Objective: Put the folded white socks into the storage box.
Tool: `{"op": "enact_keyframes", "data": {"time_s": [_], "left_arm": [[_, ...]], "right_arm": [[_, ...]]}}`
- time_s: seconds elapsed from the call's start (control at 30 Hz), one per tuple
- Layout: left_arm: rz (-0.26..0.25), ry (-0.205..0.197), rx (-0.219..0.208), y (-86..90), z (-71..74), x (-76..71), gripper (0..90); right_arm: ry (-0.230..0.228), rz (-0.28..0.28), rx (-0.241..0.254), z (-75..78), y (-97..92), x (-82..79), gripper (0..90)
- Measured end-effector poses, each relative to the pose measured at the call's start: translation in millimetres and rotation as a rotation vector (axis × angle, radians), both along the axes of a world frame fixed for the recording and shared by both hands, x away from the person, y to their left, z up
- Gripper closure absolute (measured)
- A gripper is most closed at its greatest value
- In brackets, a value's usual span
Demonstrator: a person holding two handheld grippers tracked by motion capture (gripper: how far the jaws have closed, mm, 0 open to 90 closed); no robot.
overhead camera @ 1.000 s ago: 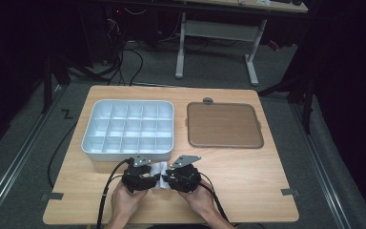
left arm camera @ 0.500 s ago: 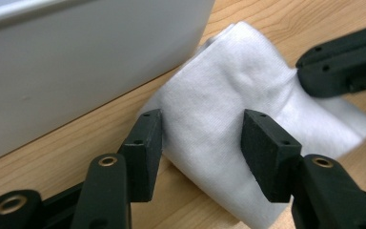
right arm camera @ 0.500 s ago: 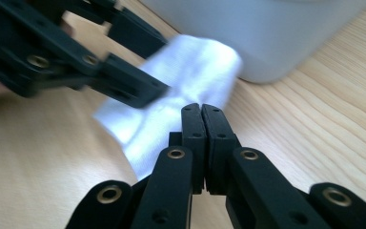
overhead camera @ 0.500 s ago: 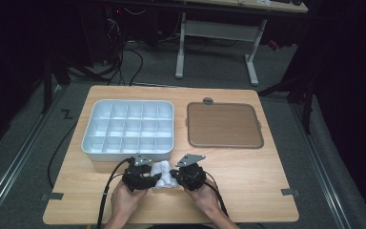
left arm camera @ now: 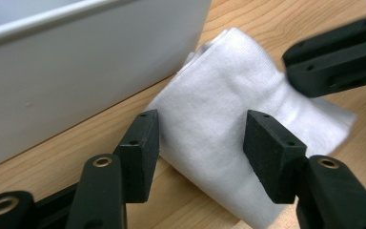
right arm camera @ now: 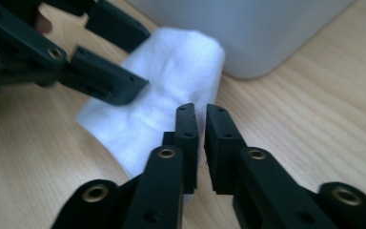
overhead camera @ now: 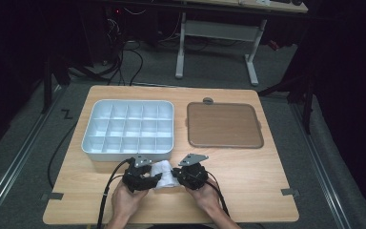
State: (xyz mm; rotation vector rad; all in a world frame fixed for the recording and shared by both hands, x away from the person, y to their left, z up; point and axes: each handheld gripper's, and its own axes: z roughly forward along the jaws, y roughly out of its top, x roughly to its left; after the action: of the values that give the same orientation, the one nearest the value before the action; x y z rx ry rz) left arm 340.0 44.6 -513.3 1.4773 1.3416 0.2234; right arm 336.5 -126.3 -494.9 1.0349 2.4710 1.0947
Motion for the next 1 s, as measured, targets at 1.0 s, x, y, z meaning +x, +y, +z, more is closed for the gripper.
{"op": "enact_keyframes", "data": {"time_s": [1.0], "left_arm": [[-0.028, 0.002, 0.028, -7.4, -10.0, -4.8, 43.7]], "right_arm": [[0.047, 0.006, 0.026, -16.5, 8.8, 25.3, 78.3]]}}
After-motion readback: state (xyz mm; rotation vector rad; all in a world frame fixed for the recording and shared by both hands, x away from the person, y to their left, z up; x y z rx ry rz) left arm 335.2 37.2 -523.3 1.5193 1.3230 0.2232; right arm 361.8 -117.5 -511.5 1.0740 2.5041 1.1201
